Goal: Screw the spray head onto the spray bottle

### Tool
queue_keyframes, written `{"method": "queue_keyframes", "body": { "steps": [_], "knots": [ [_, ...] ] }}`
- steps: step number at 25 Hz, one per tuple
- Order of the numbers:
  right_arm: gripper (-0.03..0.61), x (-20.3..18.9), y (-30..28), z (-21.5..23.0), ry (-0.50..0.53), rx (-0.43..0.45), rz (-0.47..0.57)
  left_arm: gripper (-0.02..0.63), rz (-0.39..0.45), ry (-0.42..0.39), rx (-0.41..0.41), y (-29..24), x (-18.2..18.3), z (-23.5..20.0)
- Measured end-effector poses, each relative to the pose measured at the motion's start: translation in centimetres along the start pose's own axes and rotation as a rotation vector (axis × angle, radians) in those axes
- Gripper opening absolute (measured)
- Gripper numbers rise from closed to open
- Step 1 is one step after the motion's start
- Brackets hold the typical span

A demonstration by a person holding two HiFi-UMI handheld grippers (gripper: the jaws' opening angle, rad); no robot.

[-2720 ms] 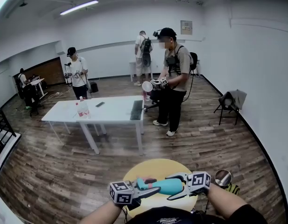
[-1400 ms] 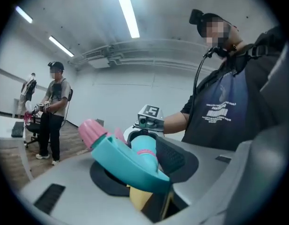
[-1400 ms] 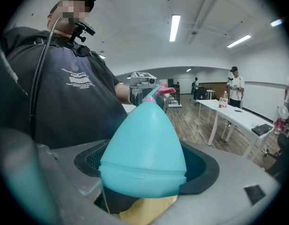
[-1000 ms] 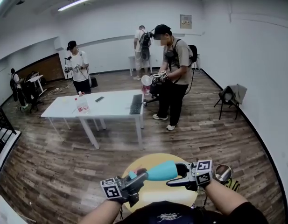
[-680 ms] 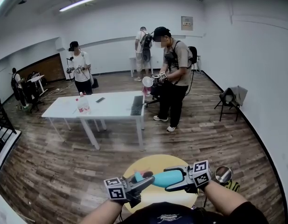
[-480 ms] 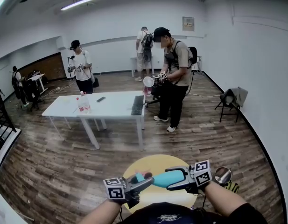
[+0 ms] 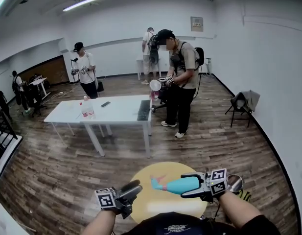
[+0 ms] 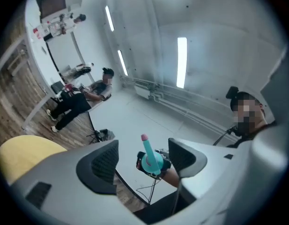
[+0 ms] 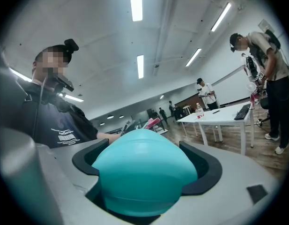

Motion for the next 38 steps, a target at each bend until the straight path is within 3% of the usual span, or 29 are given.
{"method": "queue_keyframes", "body": {
  "steps": [3, 4, 5, 9, 12, 14, 17, 18, 19, 21, 23, 24, 26, 29, 31, 32, 38],
  "knots": [
    [0.48, 0.3, -2.4, -0.9, 0.024, 0.062, -0.042, 0.343, -0.164, -0.109, -0.101, -5.8, -1.0, 2.7],
    [0.48, 0.4, -2.8, -1.3, 0.015, 0.092, -0.037, 0.289, -0.207, -0.166, -0.125, -7.0, -1.3, 3.7],
    [0.48, 0.6, -2.9, -1.5, 0.001, 0.124, -0.024, 0.187, -0.24, -0.232, -0.134, -7.7, -1.6, 4.6],
    [0.479, -0.5, -2.7, -2.4, -0.002, 0.179, -0.053, 0.178, -0.355, -0.457, -0.108, -8.2, -3.1, 5.7],
    [0.477, -1.4, -3.0, -2.8, 0.011, 0.199, -0.09, 0.183, -0.401, -0.552, -0.079, -7.9, -4.1, 5.7],
    [0.477, -1.5, -3.1, -2.5, -0.01, 0.211, -0.092, 0.184, -0.397, -0.503, -0.076, -7.9, -4.2, 5.5],
    [0.477, -1.0, -3.4, -2.0, -0.059, 0.219, -0.044, 0.19, -0.318, -0.306, -0.084, -7.4, -3.3, 4.9],
    [0.477, -0.8, -3.6, -1.8, -0.073, 0.221, -0.02, 0.201, -0.266, -0.239, -0.083, -6.8, -2.9, 4.4],
    [0.477, -0.7, -3.6, -1.5, -0.086, 0.22, 0.003, 0.279, -0.193, -0.165, -0.082, -5.8, -2.4, 3.8],
    [0.478, -1.0, -3.1, -0.6, -0.117, 0.2, 0.039, 0.343, -0.013, -0.011, -0.073, -2.6, -1.5, 1.9],
    [0.479, -1.7, -2.3, 0.7, -0.141, 0.159, 0.042, 0.365, 0.108, 0.086, -0.023, 0.5, -1.3, -0.3],
    [0.479, -2.1, -1.9, 1.2, -0.148, 0.14, 0.037, 0.365, 0.123, 0.102, -0.006, 1.2, -1.2, -0.9],
    [0.479, -2.3, -1.8, 1.5, -0.15, 0.123, 0.024, 0.365, 0.076, 0.089, -0.012, 0.5, -1.3, -0.8],
    [0.479, -1.8, -3.5, 0.7, -0.122, 0.145, -0.012, 0.365, -0.099, 0.012, -0.02, -3.3, -2.2, 0.0],
    [0.479, -1.6, -4.6, 0.0, -0.103, 0.174, -0.039, 0.308, -0.178, -0.079, -0.031, -5.8, -2.5, 1.0],
    [0.479, -1.6, -4.8, -0.3, -0.1, 0.191, -0.042, 0.193, -0.194, -0.12, -0.047, -6.5, -2.5, 1.8],
    [0.477, -2.9, -3.8, -1.9, -0.065, 0.251, -0.082, 0.187, -0.44, -0.437, -0.058, -7.6, -4.8, 4.7]
  ]
}}
Point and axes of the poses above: the fingertips, and each gripper's own axes: y backward along the fingers, z to its right, x out of its top, the point moved 5 cm from there along y, backward along the fingers, and after that the axes turned 12 degrees about -z, right-handed, at the moved point
